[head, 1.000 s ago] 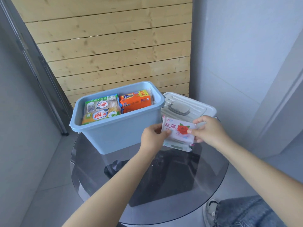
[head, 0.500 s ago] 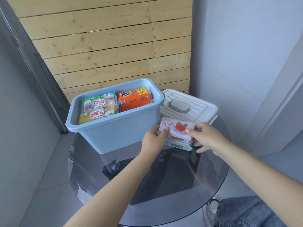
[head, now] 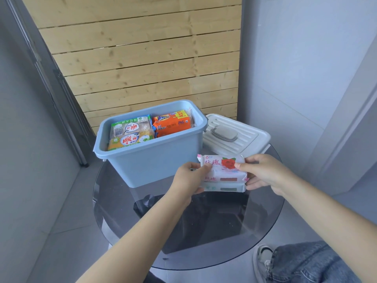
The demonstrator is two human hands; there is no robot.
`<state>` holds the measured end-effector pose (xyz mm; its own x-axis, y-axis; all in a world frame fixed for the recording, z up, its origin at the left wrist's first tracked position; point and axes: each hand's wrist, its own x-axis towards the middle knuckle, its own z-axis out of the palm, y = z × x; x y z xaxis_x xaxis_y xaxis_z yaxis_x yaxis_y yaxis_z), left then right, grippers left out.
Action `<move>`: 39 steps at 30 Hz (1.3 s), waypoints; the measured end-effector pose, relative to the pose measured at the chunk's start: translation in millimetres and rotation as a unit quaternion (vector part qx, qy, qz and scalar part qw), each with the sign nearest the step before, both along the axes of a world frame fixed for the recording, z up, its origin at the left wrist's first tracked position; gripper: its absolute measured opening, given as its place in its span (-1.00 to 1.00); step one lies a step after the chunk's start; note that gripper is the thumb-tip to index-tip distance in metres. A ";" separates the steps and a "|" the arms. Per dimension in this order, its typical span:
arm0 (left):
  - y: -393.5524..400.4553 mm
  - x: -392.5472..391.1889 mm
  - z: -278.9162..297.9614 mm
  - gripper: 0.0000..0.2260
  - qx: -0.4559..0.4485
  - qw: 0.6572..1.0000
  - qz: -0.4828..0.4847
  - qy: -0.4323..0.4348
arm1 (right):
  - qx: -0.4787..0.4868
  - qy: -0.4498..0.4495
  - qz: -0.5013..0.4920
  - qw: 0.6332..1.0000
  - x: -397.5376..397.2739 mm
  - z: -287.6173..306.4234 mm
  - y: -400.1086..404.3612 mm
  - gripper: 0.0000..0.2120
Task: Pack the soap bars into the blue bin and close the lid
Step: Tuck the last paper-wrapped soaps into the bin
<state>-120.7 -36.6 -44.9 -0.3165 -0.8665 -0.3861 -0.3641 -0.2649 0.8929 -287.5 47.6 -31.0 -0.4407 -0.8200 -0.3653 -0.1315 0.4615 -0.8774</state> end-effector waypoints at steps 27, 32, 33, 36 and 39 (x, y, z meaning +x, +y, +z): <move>-110.8 59.9 108.3 -0.46 -0.130 0.990 0.008 -0.057 | -0.021 0.156 0.148 0.976 40.2 98.1 -152.3 -0.76; -126.7 55.3 103.8 -0.37 -0.126 0.980 -0.068 -0.139 | 0.048 0.247 0.196 0.948 42.2 93.7 -175.1 -0.70; -128.2 54.2 105.9 -0.46 -0.135 0.973 -0.091 -0.165 | 0.057 0.261 0.204 0.942 42.4 93.8 -176.5 -0.69; -131.8 50.0 109.1 -0.69 -0.151 0.945 -0.157 -0.243 | 0.086 0.310 0.225 0.920 42.9 94.2 -180.9 -0.71; -135.2 41.9 107.0 -0.73 -0.180 0.919 -0.176 -0.304 | 0.113 0.373 0.253 0.886 47.0 94.9 -182.5 -0.64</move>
<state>-78.7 -171.8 62.1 -0.4226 -0.8576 -0.2931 -0.8312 0.2378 0.5026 -240.5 -134.9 63.9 -0.2257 -0.9241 -0.3082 -0.8755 0.3312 -0.3520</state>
